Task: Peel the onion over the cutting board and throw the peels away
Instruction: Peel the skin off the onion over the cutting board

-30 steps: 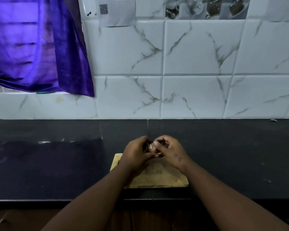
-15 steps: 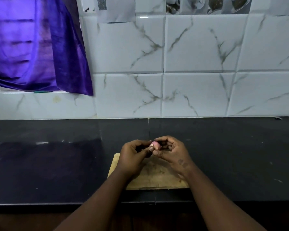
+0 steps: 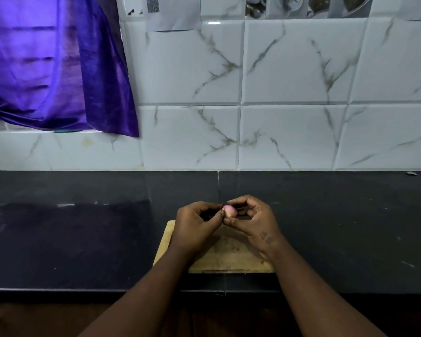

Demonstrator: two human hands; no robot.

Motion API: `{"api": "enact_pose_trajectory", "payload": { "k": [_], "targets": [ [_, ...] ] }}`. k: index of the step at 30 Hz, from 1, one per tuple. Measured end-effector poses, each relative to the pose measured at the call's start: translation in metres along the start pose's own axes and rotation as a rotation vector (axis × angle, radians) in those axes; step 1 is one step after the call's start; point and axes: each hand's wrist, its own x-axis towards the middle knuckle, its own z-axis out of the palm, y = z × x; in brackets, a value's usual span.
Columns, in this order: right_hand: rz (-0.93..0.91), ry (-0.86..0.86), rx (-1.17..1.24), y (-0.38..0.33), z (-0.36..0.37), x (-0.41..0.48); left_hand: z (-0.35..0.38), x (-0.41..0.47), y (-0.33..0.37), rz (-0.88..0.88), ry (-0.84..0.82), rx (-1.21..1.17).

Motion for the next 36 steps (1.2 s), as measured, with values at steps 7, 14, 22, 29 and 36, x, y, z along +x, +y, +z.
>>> {"api": "enact_pose_trajectory", "payload": {
  "k": [7,14,22,29,36],
  "targets": [
    [-0.012,-0.022,-0.006,-0.002,-0.008,0.015,0.000,0.018,0.002,-0.073,0.009,-0.209],
    [-0.034,-0.043,-0.026,0.008,-0.014,0.023,0.015,0.019,-0.008,-0.089,0.016,-0.236],
    [-0.007,-0.057,0.034,0.010,-0.017,0.016,0.013,0.015,-0.005,-0.095,-0.003,-0.170],
    [-0.016,-0.070,0.042,0.011,-0.017,0.017,0.013,0.016,-0.004,-0.119,0.004,-0.192],
    [0.007,-0.080,0.047,0.012,-0.018,0.017,0.013,0.017,-0.006,-0.137,0.008,-0.201]
  ]
}}
